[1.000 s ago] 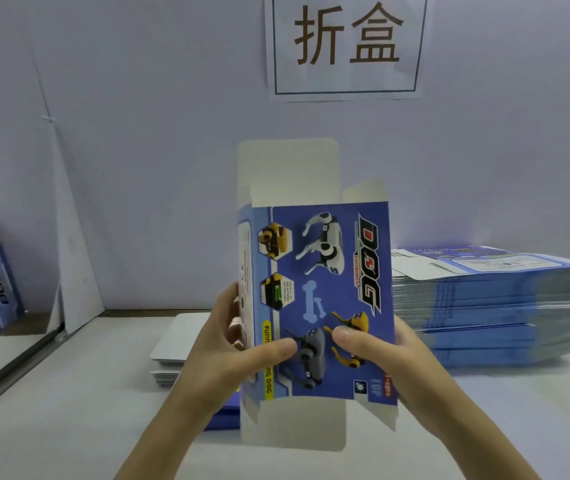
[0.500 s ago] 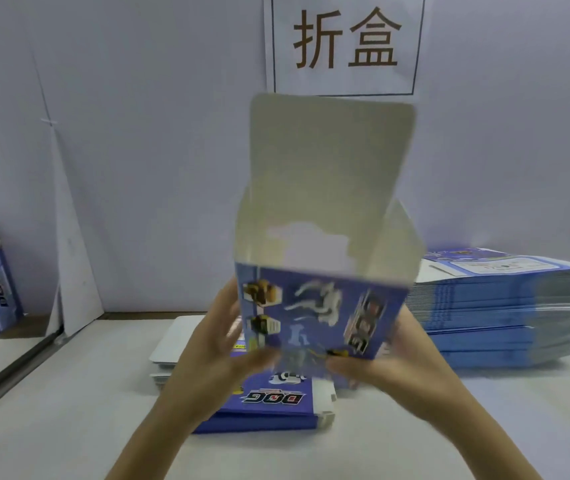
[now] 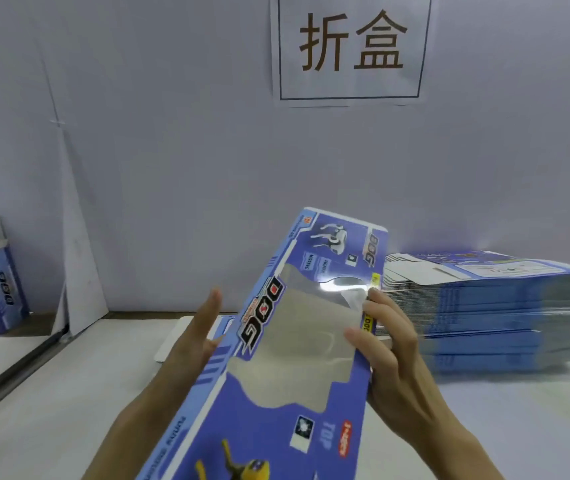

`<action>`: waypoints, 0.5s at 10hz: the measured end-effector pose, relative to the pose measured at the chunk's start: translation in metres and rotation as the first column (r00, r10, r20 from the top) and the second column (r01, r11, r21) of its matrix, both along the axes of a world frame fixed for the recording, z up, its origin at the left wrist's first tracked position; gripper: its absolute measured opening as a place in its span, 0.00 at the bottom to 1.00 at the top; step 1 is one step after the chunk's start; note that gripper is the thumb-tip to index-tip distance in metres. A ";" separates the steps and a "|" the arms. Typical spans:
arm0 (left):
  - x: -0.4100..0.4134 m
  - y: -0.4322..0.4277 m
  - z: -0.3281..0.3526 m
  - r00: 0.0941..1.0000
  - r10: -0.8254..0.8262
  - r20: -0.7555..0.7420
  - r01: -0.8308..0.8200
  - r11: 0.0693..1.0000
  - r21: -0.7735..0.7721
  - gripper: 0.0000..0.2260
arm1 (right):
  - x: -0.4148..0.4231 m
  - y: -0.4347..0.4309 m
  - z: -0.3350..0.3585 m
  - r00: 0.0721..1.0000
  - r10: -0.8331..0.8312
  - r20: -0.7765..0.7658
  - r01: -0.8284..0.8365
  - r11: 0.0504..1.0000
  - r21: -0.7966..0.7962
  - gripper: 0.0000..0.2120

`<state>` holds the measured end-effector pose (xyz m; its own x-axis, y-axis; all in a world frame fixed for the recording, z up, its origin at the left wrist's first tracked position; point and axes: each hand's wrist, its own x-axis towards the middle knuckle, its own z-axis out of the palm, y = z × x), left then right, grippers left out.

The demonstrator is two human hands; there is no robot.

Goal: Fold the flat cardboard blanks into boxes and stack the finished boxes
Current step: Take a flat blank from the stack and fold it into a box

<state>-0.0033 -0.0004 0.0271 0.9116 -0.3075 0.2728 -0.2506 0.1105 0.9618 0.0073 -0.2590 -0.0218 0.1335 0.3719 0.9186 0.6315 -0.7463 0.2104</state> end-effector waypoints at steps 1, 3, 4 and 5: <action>0.010 -0.002 0.002 0.968 -0.221 -0.119 0.185 0.948 -0.258 0.36 | 0.007 0.006 -0.005 0.999 -0.032 -0.027 0.034 0.995 0.096 0.35; 0.026 -0.023 -0.010 0.992 -0.119 -0.040 0.114 0.987 -0.111 0.38 | -0.010 0.007 0.021 0.385 0.702 -0.600 0.165 0.587 0.793 0.28; 0.026 -0.026 -0.014 0.988 -0.153 0.003 0.153 0.984 -0.089 0.42 | -0.017 0.013 0.028 0.180 0.732 -0.657 0.184 0.631 0.753 0.22; 0.024 -0.029 -0.021 0.990 -0.107 -0.097 0.084 0.974 -0.213 0.35 | -0.024 0.012 0.031 0.216 0.740 -0.637 0.106 0.631 0.768 0.38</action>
<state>0.0203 -0.0289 0.0065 0.9082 -0.3413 0.2424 -0.1263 0.3288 0.9359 -0.0163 -0.2468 0.0091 0.9599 0.1188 0.2539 0.2615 -0.0532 -0.9637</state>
